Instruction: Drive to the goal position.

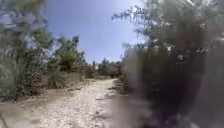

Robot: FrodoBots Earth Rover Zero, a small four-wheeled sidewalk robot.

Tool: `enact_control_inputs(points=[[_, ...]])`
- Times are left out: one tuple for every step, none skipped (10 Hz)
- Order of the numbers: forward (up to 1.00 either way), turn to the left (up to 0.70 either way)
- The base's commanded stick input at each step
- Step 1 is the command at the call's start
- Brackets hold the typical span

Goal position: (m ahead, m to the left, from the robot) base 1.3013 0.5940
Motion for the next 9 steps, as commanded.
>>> enact_control_inputs(points=[[0.7,0.0],[0.7,0.0],[0.7,0.0],[0.7,0.0],[0.7,0.0],[0.7,0.01],[0.7,0.13],[0.7,0.14],[0.7,0.14]])
